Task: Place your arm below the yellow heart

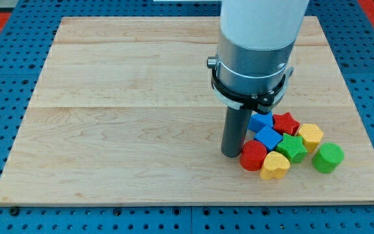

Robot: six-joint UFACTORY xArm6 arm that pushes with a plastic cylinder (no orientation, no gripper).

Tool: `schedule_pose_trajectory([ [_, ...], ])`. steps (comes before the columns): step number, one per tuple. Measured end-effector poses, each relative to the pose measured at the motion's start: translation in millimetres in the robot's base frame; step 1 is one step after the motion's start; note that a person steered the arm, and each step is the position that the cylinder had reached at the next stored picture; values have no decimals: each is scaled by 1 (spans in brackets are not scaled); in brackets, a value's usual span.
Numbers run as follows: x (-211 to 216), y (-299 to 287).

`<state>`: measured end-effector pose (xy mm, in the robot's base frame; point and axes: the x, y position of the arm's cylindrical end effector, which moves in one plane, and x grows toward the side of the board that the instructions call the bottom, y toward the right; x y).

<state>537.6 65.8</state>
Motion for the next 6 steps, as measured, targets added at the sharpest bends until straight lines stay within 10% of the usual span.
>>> schedule_pose_trajectory([
  [6, 39, -9],
])
